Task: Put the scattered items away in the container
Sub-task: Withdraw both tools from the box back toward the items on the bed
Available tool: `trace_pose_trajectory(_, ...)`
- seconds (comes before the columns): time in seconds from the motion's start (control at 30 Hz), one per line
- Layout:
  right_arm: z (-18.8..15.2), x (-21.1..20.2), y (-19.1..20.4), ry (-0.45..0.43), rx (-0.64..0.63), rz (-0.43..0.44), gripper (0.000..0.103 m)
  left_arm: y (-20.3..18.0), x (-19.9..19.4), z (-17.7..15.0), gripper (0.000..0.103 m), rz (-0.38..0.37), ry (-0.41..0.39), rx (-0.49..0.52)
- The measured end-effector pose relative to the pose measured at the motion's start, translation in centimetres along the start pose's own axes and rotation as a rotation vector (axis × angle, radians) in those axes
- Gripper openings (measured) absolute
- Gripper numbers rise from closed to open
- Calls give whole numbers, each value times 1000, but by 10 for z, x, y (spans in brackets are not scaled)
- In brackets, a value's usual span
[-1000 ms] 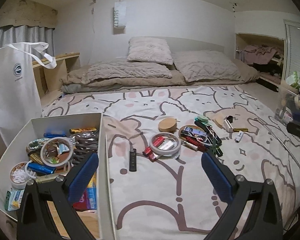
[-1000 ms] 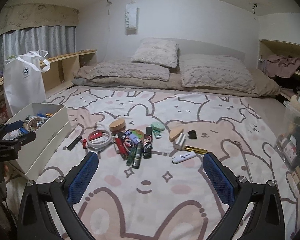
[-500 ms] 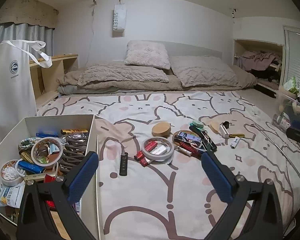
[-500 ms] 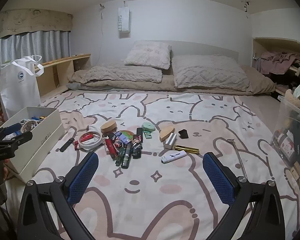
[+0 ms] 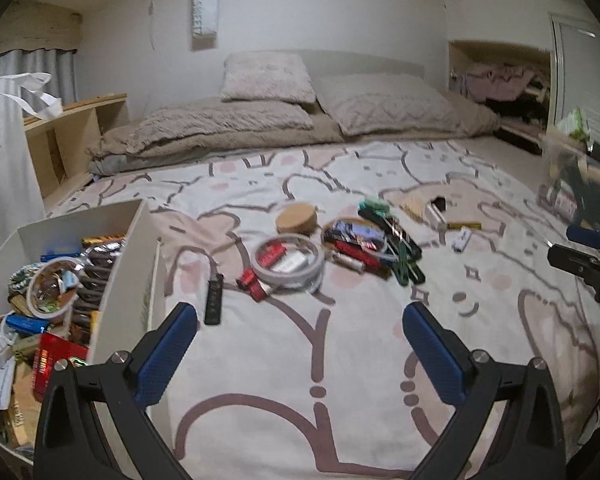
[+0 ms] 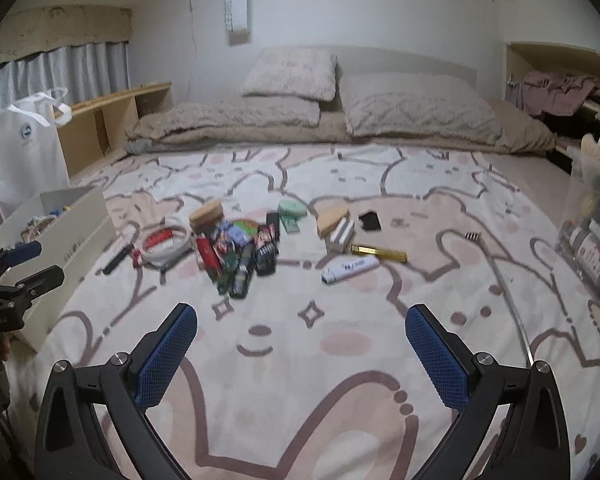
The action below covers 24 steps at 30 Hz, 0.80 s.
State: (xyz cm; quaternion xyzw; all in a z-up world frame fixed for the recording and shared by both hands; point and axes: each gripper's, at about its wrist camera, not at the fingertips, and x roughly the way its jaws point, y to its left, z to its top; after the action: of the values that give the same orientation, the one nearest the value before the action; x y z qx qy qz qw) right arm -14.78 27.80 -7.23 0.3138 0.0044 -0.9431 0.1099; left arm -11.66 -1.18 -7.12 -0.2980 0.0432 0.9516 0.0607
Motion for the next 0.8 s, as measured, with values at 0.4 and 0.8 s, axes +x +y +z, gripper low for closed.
trace_pose_trajectory(0.4, -30, 42, -10, 143, 13, 1, 103, 4, 51, -20, 103, 38, 150, -43)
trace_pose_trajectory(0.8, -46, 77, -8, 268, -10, 27, 103, 34, 99, -41, 99, 37, 321, -175)
